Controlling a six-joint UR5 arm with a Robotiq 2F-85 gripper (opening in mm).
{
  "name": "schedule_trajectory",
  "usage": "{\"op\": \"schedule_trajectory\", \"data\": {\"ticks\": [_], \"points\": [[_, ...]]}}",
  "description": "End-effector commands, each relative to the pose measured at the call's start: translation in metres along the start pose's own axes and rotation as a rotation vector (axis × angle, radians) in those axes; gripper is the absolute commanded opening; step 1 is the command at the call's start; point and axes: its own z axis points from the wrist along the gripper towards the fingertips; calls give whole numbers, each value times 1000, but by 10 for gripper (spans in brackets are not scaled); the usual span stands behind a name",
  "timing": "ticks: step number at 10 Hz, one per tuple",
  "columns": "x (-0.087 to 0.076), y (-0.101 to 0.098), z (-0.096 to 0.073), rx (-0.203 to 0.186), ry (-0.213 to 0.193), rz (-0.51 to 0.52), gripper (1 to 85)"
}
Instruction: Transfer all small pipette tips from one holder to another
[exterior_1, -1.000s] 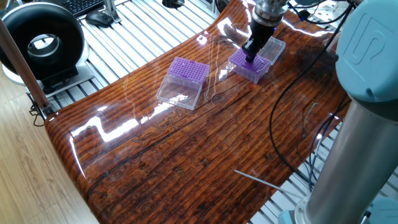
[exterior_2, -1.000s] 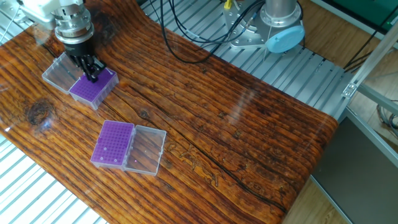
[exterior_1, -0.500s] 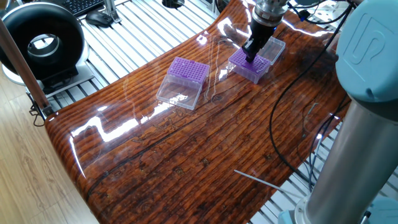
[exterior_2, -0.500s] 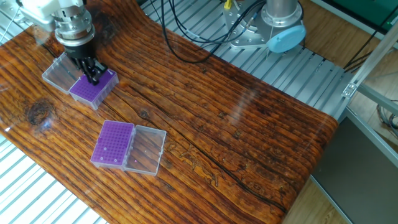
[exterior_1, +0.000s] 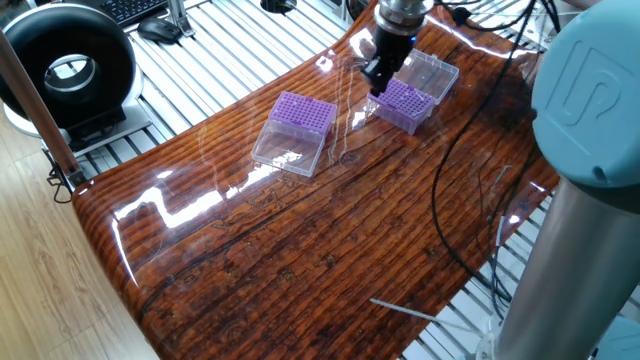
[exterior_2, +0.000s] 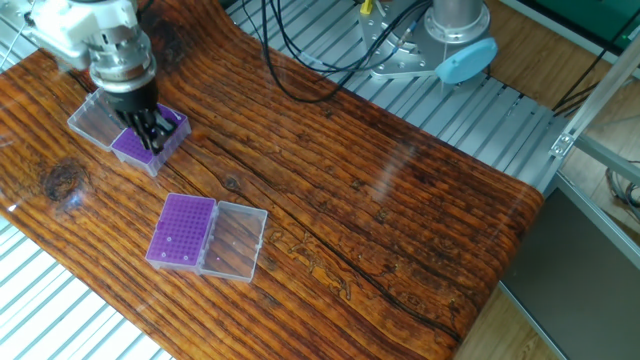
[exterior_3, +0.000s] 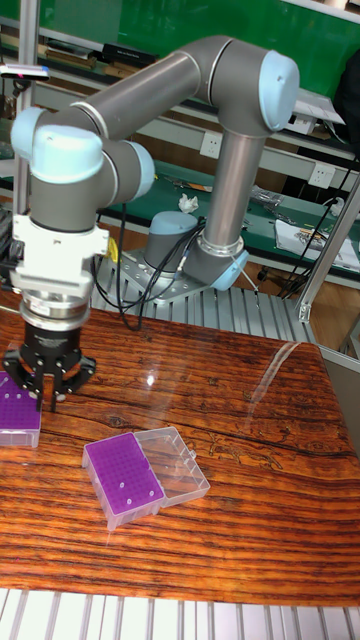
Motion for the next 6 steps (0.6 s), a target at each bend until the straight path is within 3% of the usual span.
{"op": "schedule_trajectory", "data": {"ticks": [1,6], "points": [[-22,26,4,-20,-14,24,233],[-34,40,11,-16,-14,7,243]]}}
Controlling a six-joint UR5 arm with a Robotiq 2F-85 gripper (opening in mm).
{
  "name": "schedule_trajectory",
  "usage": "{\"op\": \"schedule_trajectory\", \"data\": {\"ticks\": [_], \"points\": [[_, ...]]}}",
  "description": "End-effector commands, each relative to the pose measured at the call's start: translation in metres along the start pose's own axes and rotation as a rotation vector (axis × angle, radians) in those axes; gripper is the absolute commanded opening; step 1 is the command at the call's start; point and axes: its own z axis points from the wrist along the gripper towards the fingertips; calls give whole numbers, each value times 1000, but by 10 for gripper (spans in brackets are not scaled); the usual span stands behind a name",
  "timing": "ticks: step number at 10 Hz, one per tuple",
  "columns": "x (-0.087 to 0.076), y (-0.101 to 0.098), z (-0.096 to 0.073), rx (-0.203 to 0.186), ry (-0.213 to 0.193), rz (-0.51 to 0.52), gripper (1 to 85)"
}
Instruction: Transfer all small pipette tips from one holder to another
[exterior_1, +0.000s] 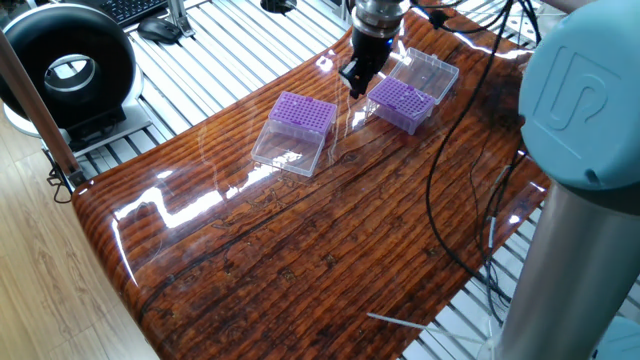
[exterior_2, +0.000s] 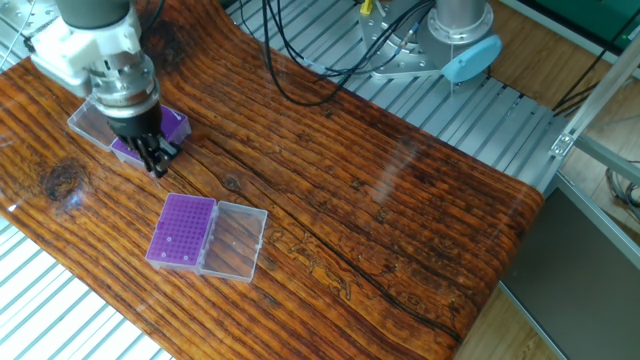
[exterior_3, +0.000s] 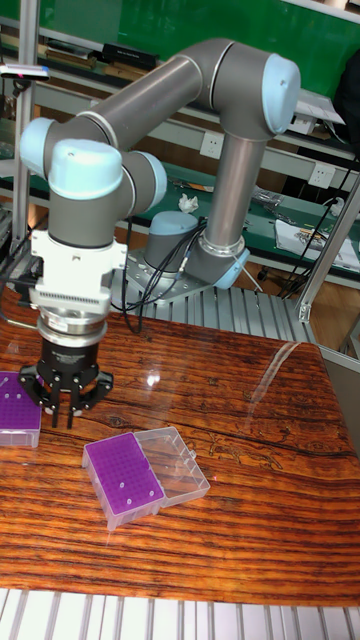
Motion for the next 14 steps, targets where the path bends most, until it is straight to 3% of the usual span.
{"op": "schedule_trajectory", "data": {"ticks": [1,2,3,5,8,14], "points": [[-10,11,3,-8,-11,-2,243],[-11,8,3,5,-13,-5,217],[-13,10,3,-2,-23,16,117],[-13,9,3,0,-23,46,10],[-12,1,3,32,-18,76,10],[-24,16,3,-29,-63,73,10]]}}
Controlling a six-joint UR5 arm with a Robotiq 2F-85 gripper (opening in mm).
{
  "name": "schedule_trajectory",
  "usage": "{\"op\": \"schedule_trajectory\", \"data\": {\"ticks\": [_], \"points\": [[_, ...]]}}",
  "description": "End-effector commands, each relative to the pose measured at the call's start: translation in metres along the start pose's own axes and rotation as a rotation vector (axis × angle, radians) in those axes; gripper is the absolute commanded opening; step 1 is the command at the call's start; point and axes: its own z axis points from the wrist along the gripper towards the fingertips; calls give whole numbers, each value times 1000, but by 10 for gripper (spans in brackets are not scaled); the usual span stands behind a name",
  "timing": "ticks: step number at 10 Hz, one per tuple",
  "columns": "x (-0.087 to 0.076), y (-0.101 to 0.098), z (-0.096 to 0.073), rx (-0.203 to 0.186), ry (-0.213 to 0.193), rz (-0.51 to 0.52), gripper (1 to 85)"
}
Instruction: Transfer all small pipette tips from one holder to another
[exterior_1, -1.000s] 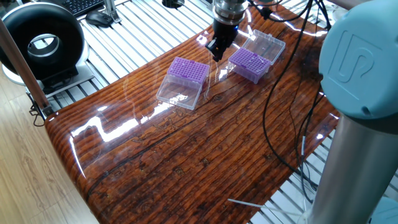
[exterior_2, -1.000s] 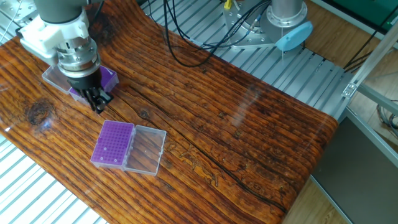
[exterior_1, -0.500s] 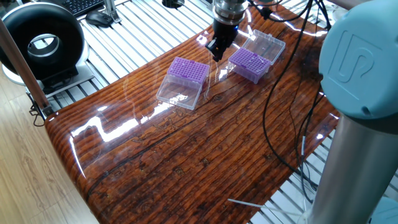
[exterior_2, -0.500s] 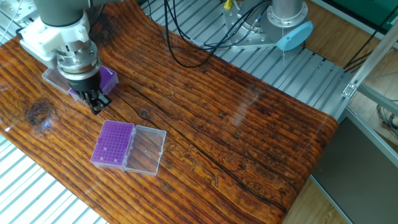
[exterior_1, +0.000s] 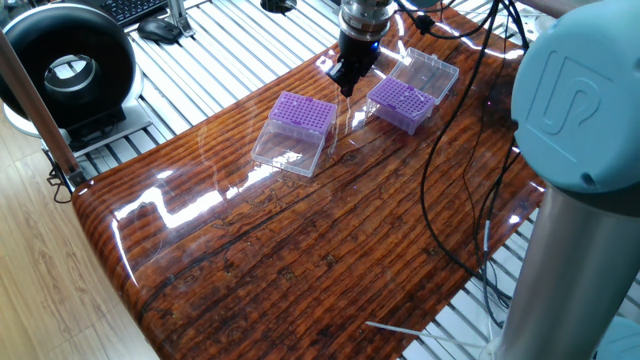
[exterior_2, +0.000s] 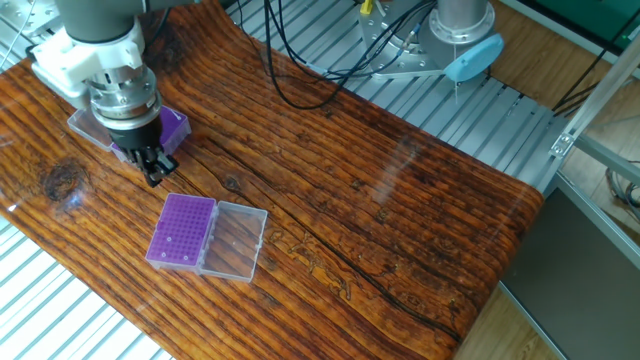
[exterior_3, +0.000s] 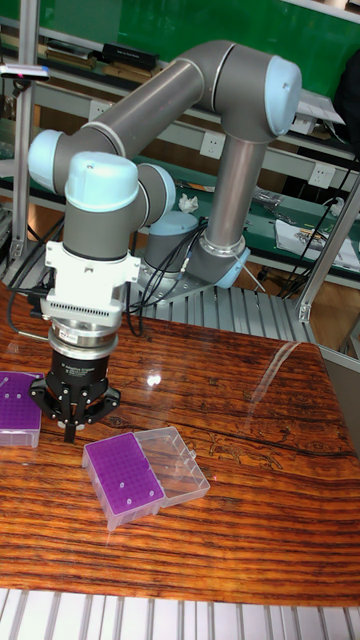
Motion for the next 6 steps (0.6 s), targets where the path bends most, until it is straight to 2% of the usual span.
{"op": "schedule_trajectory", "data": {"ticks": [1,2,3,4,5,6], "points": [[-9,10,-2,-44,-34,3,10],[-12,14,-2,-60,-45,0,10],[-1,6,-1,-27,-1,17,10],[8,-4,-1,11,32,-20,27],[12,-7,-2,22,47,-88,227],[13,-4,-2,6,49,-91,250]]}}
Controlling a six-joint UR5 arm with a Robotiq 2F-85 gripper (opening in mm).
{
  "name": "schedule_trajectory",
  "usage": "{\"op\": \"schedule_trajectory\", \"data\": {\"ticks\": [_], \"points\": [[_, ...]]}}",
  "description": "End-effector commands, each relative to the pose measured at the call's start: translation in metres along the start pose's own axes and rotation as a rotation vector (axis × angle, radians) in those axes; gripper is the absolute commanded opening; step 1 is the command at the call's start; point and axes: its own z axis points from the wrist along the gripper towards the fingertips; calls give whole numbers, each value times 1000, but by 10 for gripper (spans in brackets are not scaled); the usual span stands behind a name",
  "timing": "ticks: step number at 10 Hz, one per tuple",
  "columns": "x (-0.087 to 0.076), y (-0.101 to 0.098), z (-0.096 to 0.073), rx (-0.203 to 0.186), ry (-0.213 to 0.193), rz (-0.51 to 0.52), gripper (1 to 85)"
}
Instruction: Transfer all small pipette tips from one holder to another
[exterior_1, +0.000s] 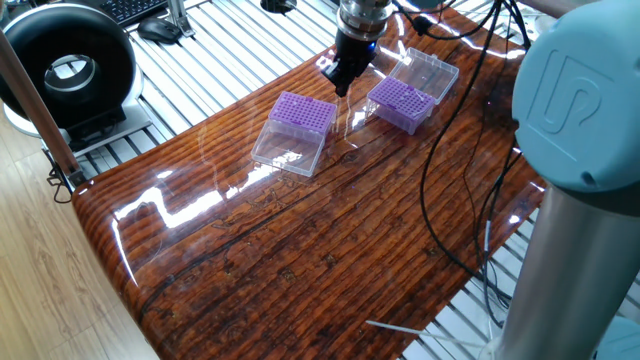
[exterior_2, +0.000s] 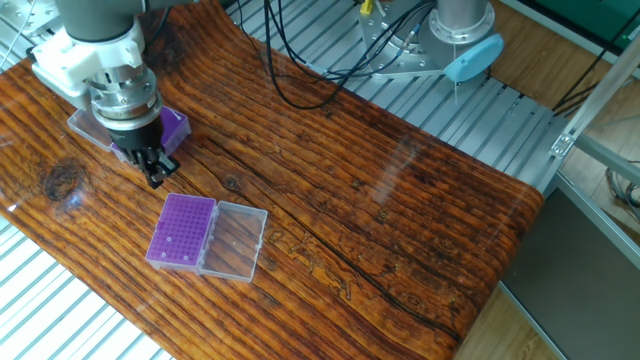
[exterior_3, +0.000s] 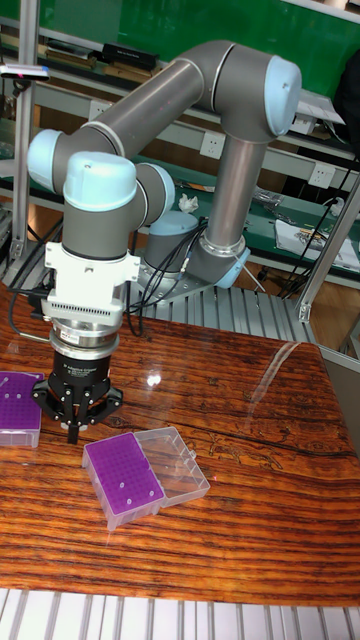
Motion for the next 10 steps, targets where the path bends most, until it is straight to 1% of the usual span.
{"op": "schedule_trajectory", "data": {"ticks": [1,3,4,5,7,8,10], "points": [[7,-2,-2,11,35,-44,250],[-5,9,-7,11,41,-36,253],[-11,19,-11,-4,41,-24,257],[-16,23,-14,-9,42,-22,257],[-28,31,-14,-16,40,-21,260],[-32,37,-14,-15,40,-23,280],[-39,51,-13,-18,40,-13,293]]}}
